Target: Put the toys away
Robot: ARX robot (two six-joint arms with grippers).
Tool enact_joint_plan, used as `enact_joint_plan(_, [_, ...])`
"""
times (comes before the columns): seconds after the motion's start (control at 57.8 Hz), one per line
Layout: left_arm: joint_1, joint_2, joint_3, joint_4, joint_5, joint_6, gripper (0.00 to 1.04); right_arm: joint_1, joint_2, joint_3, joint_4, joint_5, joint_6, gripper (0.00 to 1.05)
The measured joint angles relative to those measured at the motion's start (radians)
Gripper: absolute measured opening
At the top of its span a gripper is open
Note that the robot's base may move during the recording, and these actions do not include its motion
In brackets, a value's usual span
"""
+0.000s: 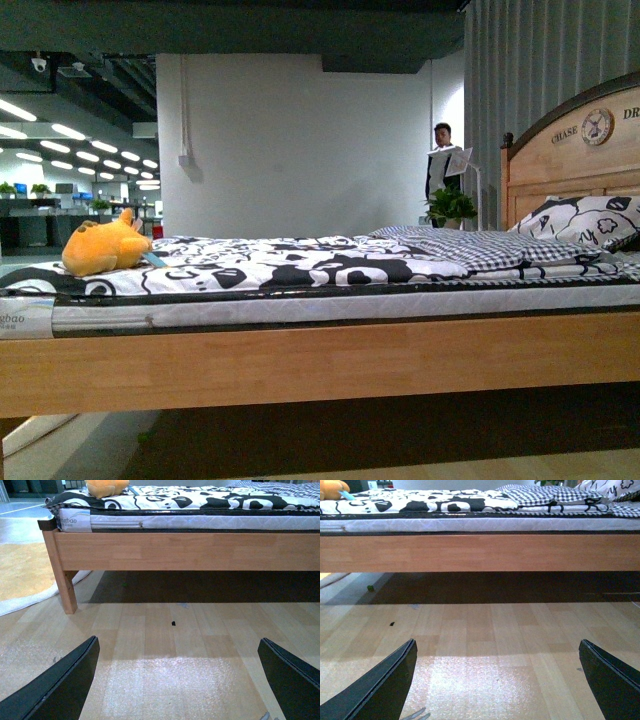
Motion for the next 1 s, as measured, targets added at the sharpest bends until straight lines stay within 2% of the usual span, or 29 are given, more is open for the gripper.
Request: enact_joint_plan(1.004, [0.000, 0.000, 0.000, 0.000, 0.000, 0.000, 0.98, 0.000, 0.000, 0.000, 0.000, 0.000, 0.000, 0.98])
